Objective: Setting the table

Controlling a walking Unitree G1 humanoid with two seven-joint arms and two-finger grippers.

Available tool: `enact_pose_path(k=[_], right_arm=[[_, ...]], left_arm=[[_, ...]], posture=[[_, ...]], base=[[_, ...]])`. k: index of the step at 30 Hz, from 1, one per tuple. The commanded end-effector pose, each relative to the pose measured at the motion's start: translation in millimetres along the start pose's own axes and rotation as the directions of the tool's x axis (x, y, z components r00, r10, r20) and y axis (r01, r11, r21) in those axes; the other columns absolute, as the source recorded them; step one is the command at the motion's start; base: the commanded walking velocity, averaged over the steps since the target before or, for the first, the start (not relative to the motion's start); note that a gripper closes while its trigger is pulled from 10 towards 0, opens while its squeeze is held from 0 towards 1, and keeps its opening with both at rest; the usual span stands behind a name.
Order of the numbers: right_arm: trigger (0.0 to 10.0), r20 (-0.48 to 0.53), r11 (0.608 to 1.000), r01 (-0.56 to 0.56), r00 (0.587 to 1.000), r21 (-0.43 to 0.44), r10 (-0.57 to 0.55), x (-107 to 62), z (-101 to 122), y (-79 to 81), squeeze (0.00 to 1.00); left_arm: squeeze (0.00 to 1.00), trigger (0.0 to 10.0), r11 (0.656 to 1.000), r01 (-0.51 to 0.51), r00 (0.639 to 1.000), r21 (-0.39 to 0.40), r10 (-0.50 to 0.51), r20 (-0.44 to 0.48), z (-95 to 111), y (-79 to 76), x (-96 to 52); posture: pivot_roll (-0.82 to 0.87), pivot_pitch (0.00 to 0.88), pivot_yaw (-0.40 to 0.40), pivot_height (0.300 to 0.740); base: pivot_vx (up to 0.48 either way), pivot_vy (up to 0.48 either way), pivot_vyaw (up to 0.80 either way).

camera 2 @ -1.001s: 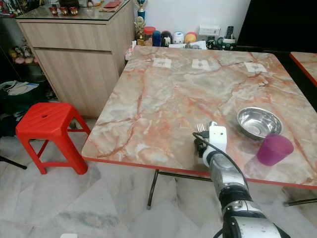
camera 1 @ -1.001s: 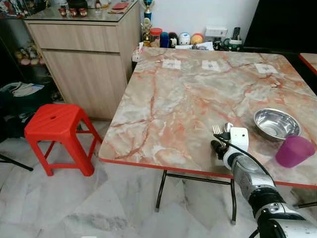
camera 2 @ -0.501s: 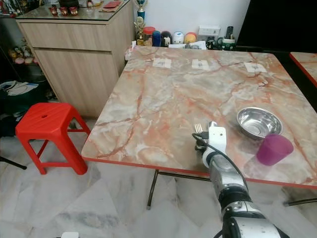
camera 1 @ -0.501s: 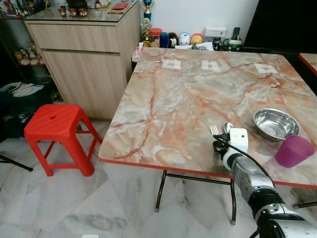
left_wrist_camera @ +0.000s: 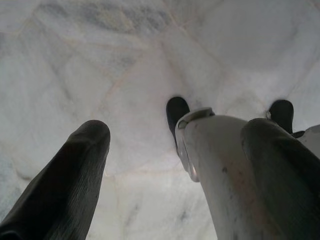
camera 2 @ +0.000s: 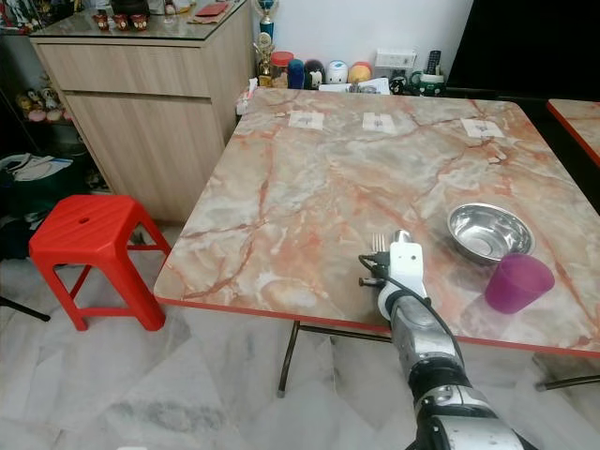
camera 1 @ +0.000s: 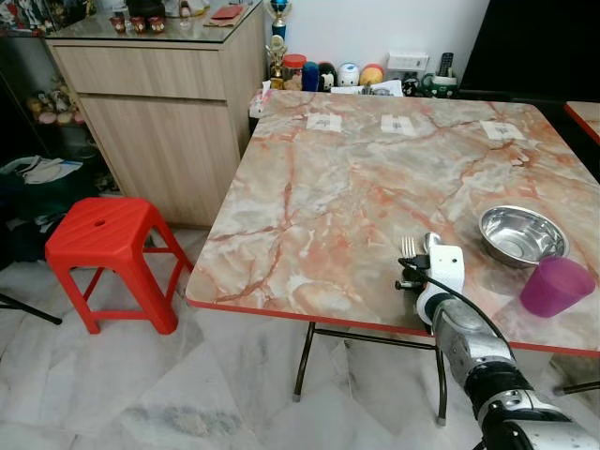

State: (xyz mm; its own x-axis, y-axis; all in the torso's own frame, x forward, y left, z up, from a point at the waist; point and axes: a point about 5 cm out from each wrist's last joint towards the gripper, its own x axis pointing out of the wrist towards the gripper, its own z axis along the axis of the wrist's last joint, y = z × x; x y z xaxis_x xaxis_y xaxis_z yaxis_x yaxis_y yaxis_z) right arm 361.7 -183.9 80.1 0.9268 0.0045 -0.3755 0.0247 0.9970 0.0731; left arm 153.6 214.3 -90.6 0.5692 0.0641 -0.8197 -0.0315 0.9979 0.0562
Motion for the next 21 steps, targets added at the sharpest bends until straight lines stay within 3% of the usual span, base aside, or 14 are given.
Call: enact_pose_path(k=[1,7,9,10,11,12,15,21], right_arm=[[0.0,-0.071,0.999,-0.022,0.997,0.027,0.023,-3.1,-23,5.5,0.0],[0.0,0.006,0.998,-0.027,1.0,0.06,0.027,-3.2,-17,9.8,0.0],[0.0,0.101,0.997,-0.038,0.994,0.062,0.032,-3.8,-5,12.2,0.0],[0.7,0.127,0.997,-0.037,0.991,0.067,0.028,-4.2,-1,12.5,0.0],[8.0,0.158,0.997,-0.034,0.987,0.069,0.023,-4.8,3,12.6,0.0],[10.0,0.194,0.997,-0.034,0.981,0.067,0.02,-5.8,8,13.1,0.0],[10.0,0.308,0.998,-0.05,0.951,0.043,0.035,-11.6,22,16.7,0.0],[10.0,0.431,0.997,-0.066,0.899,-0.042,0.077,-26.4,34,19.0,0.0]], left_arm=[[0.0,10.0,1.0,-0.001,1.0,0.012,0.001,-0.031,-9,2.6,-2.2],[0.0,10.0,1.0,0.001,1.0,0.016,-0.001,-0.029,-4,1.3,-0.5],[0.0,10.0,1.0,0.001,1.0,0.017,0.0,-0.025,1,-0.4,1.2],[0.0,10.0,1.0,0.001,1.0,0.016,0.0,-0.025,1,-0.6,1.2],[0.0,10.0,1.0,0.001,1.0,0.016,0.0,-0.025,1,-0.9,1.2],[0.0,10.0,1.0,0.001,1.0,0.016,-0.001,-0.026,1,-1.2,1.1],[0.0,10.0,1.0,0.002,1.0,0.015,-0.001,-0.03,-3,-1.9,0.2],[0.0,10.0,1.0,0.0,0.999,0.012,0.001,-0.035,-7,-0.9,-1.1]], posture=[[0.0,0.055,-0.007,0.74],[0.0,0.048,-0.009,0.74],[0.0,0.044,-0.011,0.74],[0.0,0.044,-0.011,0.74],[0.0,0.042,-0.012,0.74],[0.0,0.042,-0.012,0.74],[0.0,0.038,-0.015,0.74],[0.0,0.035,-0.017,0.74]], base=[[0.0,0.0,0.0],[0.0,0.0,0.0],[0.0,0.0,0.0],[0.0,0.0,0.0],[0.0,0.0,0.0],[0.0,0.0,0.0],[0.0,0.0,0.0],[0.0,0.0,0.0]])
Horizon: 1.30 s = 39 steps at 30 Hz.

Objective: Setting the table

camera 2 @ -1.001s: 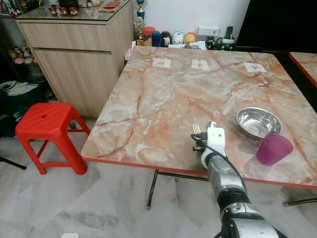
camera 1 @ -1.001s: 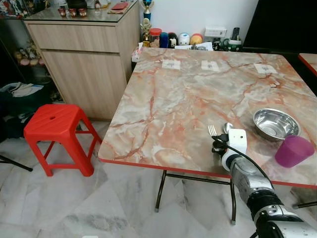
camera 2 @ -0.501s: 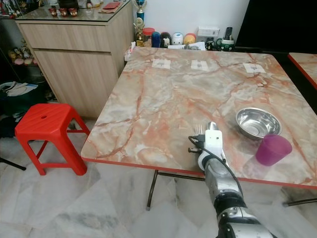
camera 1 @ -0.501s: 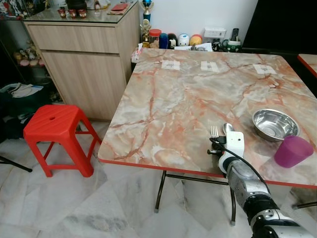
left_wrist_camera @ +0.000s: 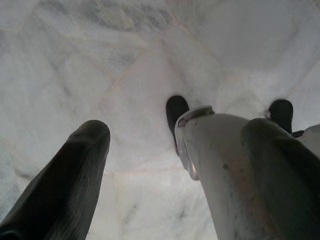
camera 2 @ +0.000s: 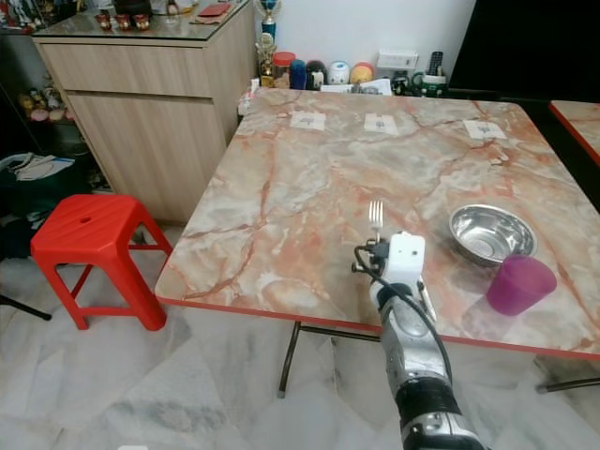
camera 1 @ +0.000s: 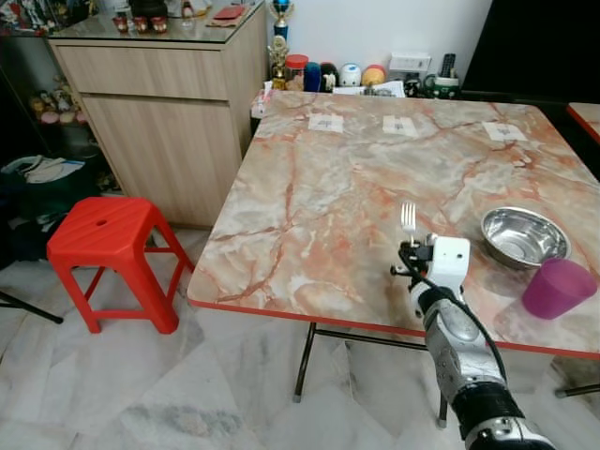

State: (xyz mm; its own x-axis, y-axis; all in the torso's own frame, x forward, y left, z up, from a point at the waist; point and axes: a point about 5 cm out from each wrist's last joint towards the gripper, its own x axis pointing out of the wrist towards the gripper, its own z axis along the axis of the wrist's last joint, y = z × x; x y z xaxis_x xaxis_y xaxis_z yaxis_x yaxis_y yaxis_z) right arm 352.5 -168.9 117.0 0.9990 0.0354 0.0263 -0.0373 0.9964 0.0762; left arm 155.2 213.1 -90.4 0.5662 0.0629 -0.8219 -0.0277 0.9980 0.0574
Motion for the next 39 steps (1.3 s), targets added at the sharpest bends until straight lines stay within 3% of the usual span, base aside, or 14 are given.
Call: enact_pose_path(k=[1,9,13,21,31,39], right_arm=[[10.0,0.065,1.0,-0.02,0.998,-0.022,0.021,-4.4,9,1.2,0.0],[10.0,0.186,0.996,-0.035,0.981,-0.081,0.05,-12.6,31,1.7,0.0],[10.0,0.265,0.993,-0.033,0.962,-0.116,0.063,-19.8,45,10.1,0.0],[10.0,0.283,0.994,-0.02,0.958,-0.11,0.05,-26.0,50,13.6,0.0],[10.0,0.299,0.994,0.029,0.954,-0.104,0.003,-37.1,54,9.6,0.0],[10.0,0.315,0.994,0.048,0.949,-0.101,-0.014,-37.9,59,9.1,0.0]], left_arm=[[0.0,10.0,1.0,-0.003,0.999,0.009,0.003,-0.032,-9,1.1,-2.1],[0.0,10.0,1.0,-0.012,0.999,0.009,0.012,-0.031,-9,5.0,-2.4],[0.0,10.0,1.0,-0.013,1.0,0.011,0.014,-0.027,-7,5.6,-2.1],[0.0,10.0,1.0,-0.001,1.0,0.02,0.001,-0.005,1,0.0,0.3],[0.0,10.0,0.999,0.015,1.0,0.038,-0.016,0.023,16,-8.3,4.7],[0.0,10.0,0.999,0.016,0.999,0.04,-0.017,0.029,19,-8.4,5.1]], posture=[[0.0,0.035,-0.017,0.74],[-0.01,0.056,-0.02,0.74],[-0.01,0.065,-0.02,0.74],[-0.01,0.072,-0.024,0.74],[-0.02,0.078,-0.025,0.74],[-0.02,0.078,-0.023,0.74]], base=[[0.0,0.0,0.0],[0.0,0.0,0.0],[0.0,0.0,0.0],[0.0,0.0,0.0],[0.0,-0.348,0.0],[0.0,-0.369,-0.64]])
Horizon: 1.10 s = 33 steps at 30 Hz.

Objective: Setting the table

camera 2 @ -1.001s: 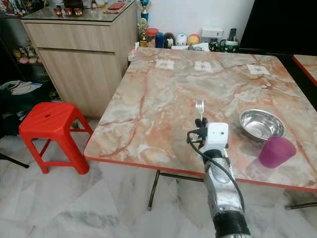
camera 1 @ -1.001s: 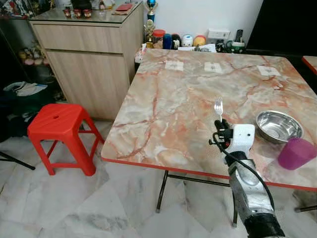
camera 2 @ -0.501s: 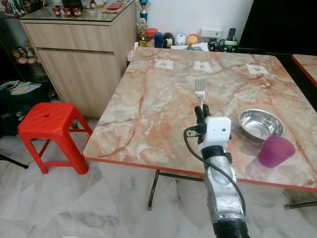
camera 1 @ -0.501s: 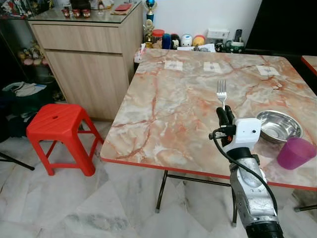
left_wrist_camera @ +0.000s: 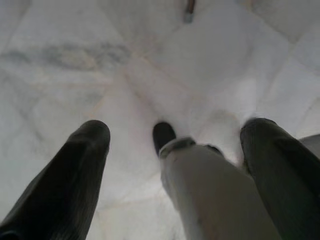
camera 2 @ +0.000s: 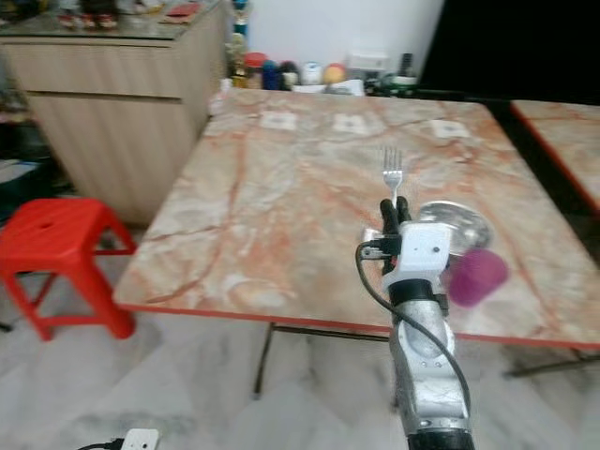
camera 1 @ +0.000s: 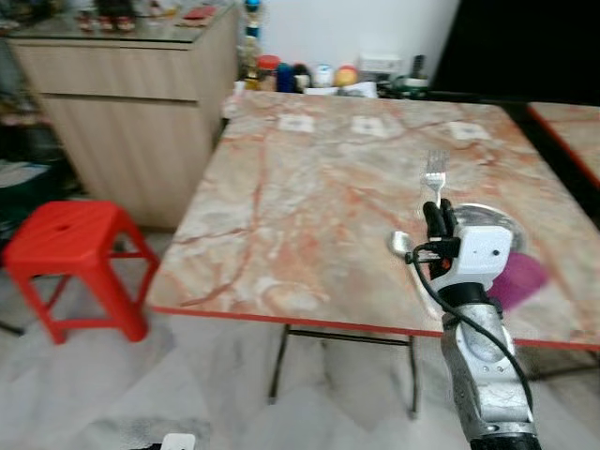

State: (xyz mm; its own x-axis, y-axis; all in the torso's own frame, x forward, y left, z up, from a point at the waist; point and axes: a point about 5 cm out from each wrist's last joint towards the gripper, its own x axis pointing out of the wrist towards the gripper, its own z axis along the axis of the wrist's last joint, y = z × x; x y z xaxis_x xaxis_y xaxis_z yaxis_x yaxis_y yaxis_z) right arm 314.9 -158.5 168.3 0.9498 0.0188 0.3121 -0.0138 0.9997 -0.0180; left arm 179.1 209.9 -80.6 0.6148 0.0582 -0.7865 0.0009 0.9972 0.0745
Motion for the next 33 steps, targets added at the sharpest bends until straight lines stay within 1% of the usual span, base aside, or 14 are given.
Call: enact_pose_path(k=[1,8,20,24,33], right_arm=[[10.0,0.032,1.0,0.029,0.999,-0.012,-0.028,-0.1,8.2,-7.4,0.0],[10.0,0.037,0.999,0.042,0.998,-0.012,-0.042,0.0,11.4,-7.1,0.0],[10.0,0.032,0.998,0.052,0.998,-0.018,-0.052,1.1,10.7,-8.9,0.0],[10.0,0.032,0.996,0.086,0.996,-0.029,-0.085,1.5,11.5,-16.4,0.0],[10.0,0.029,0.996,0.086,0.996,-0.025,-0.085,3.6,10.7,-12.6,0.0]], left_arm=[[0.0,10.0,1.0,0.014,0.999,0.006,-0.014,-0.03,-6.0,-5.3,-0.4],[0.0,10.0,1.0,0.016,1.0,0.009,-0.015,-0.025,-3.3,-4.9,0.2],[0.0,10.0,1.0,0.015,0.999,0.01,-0.015,-0.03,-4.8,-4.2,-0.2],[0.0,10.0,1.0,0.015,1.0,0.013,-0.015,-0.027,-3.5,-3.7,0.1],[0.0,10.0,0.999,0.026,0.999,0.02,-0.025,-0.026,-0.9,-6.2,1.0]], posture=[[-0.02,0.078,-0.023,0.74],[-0.02,0.079,-0.022,0.74],[-0.02,0.077,-0.024,0.74],[-0.02,0.071,-0.022,0.74],[-0.02,0.056,-0.025,0.74]], base=[[0.0,-0.368,0.0],[0.0,-0.372,0.0],[0.0,-0.372,0.0],[0.0,-0.371,0.0],[0.0,-0.377,0.0]])
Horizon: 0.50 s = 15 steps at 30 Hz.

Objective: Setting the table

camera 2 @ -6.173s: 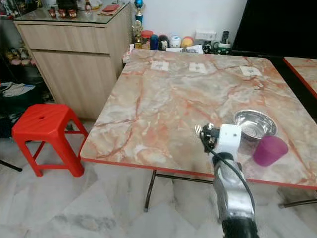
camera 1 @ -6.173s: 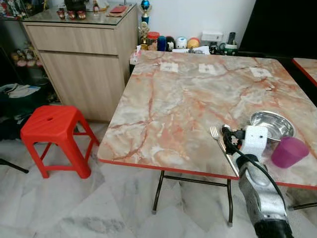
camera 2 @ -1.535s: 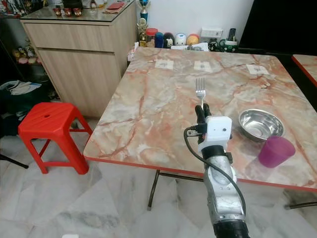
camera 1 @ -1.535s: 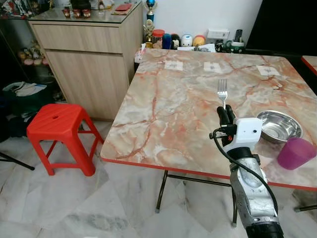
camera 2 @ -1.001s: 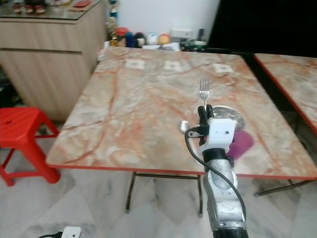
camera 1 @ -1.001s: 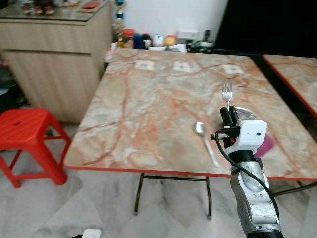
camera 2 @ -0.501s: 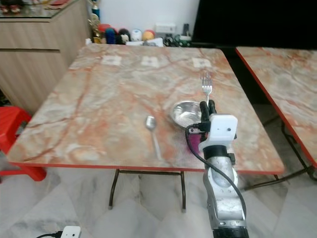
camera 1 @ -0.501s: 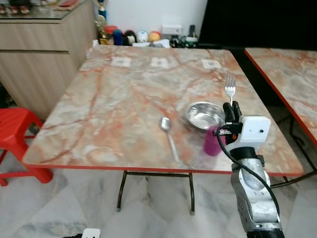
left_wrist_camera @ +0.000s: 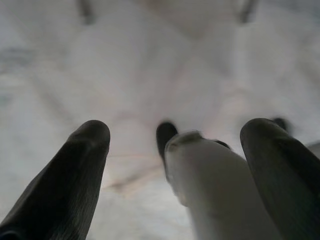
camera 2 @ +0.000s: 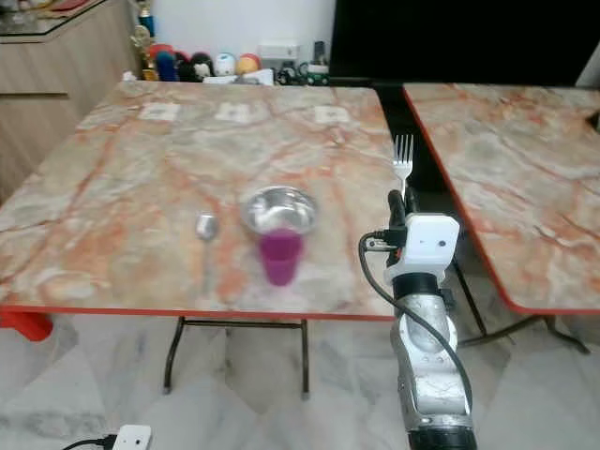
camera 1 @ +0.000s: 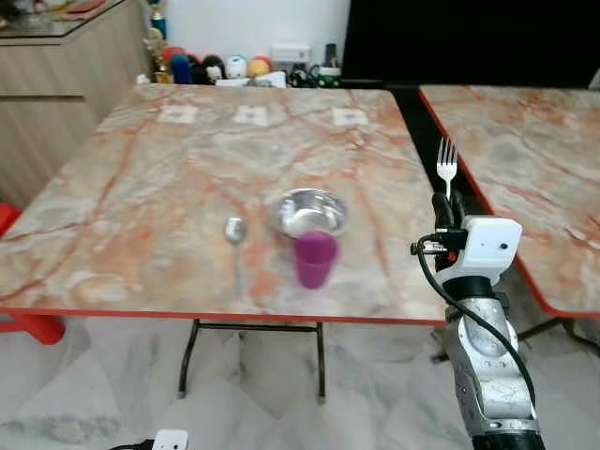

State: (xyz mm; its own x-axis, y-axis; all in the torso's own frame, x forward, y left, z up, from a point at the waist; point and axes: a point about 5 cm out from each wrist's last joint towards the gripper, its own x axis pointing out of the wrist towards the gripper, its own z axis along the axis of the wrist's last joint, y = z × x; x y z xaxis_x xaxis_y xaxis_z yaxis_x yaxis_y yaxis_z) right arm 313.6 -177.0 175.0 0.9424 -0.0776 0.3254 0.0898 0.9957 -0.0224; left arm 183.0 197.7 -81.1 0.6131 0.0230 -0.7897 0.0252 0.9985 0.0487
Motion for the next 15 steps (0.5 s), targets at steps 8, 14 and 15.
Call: enact_pose_path(k=[8,14,15], right_arm=[[10.0,0.019,1.0,-0.019,1.0,0.013,0.018,4.6,5.3,8.9,0.0],[10.0,0.019,1.0,-0.015,1.0,0.013,0.015,4.7,5.3,9.4,0.0],[10.0,0.019,1.0,-0.015,1.0,0.013,0.015,4.6,5.2,9.4,0.0]], left_arm=[[0.0,10.0,1.0,0.001,1.0,0.019,-0.001,-0.023,-3.2,2.2,-0.6],[0.0,10.0,1.0,0.007,1.0,0.026,-0.007,-0.027,-5.5,0.9,-1.0],[0.0,10.0,1.0,0.007,1.0,0.026,-0.007,-0.028,-5.9,0.9,-1.1]], posture=[[-0.03,0.041,-0.03,0.74],[-0.03,0.034,-0.028,0.74],[-0.03,0.034,-0.028,0.74]], base=[[0.0,-0.398,0.0],[0.0,-0.402,0.0],[0.0,-0.401,0.0]])
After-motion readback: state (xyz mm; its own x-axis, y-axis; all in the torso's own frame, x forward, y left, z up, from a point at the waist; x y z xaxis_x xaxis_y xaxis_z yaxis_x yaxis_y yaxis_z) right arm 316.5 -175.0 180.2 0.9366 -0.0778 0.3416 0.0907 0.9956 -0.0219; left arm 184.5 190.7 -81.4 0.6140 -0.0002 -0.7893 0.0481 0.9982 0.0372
